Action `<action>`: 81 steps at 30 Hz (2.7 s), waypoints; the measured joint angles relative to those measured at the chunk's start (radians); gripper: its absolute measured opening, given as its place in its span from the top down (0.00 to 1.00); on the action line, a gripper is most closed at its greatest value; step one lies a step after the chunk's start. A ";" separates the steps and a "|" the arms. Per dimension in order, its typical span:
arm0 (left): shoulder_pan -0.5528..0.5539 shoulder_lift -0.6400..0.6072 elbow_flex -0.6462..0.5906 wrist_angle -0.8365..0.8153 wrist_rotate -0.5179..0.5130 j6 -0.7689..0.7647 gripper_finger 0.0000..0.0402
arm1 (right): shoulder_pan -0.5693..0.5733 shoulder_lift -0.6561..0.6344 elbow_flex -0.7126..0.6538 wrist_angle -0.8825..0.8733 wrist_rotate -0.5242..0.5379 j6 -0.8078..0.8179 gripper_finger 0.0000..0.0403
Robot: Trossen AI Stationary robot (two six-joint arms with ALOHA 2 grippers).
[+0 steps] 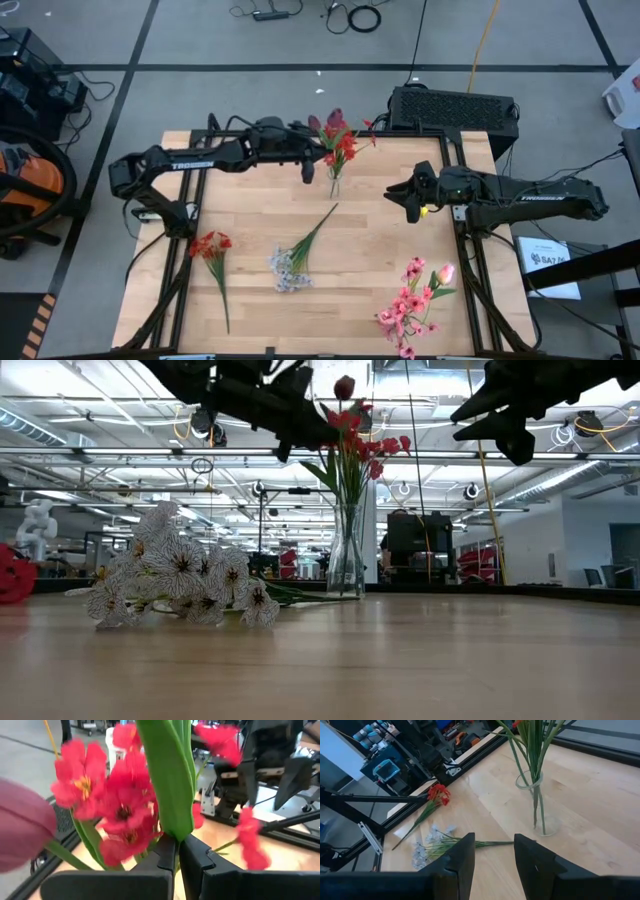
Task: Sort flowers into vase by color
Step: Put the dark red flower into the transparent vase, then put the orange flowers into the transparent vase
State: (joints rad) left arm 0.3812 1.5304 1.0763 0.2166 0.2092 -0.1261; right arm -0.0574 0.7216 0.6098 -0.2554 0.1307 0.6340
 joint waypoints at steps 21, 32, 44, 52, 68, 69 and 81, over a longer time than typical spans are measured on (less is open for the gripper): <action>-0.017 0.043 0.001 -0.131 -0.004 -0.050 0.88 | 0.000 0.000 0.000 -0.001 0.035 0.002 0.68; -0.016 0.037 0.001 -0.132 -0.004 -0.033 0.60 | 0.000 0.000 0.000 -0.003 0.034 0.011 0.68; -0.016 -0.189 0.003 -0.373 -0.082 0.007 0.59 | 0.000 0.001 0.000 -0.005 0.034 0.016 0.68; -0.048 -0.325 0.003 -0.635 -0.212 -0.121 0.59 | 0.000 0.002 -0.001 -0.008 0.054 0.012 0.68; -0.240 -0.358 0.003 -0.911 -0.428 -0.521 0.59 | 0.000 0.002 -0.001 -0.167 0.044 0.062 0.68; -0.253 -0.361 0.003 -0.947 -0.446 -0.551 0.59 | 0.000 0.002 -0.001 -0.193 0.040 0.072 0.68; -0.400 -0.368 0.003 -1.143 -0.534 -0.890 0.59 | 0.000 0.002 -0.001 -0.303 -0.002 0.015 0.68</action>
State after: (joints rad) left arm -0.0188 1.1624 1.0790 -0.9266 -0.3244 -1.0162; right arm -0.0570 0.7238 0.6090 -0.5585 0.1283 0.6492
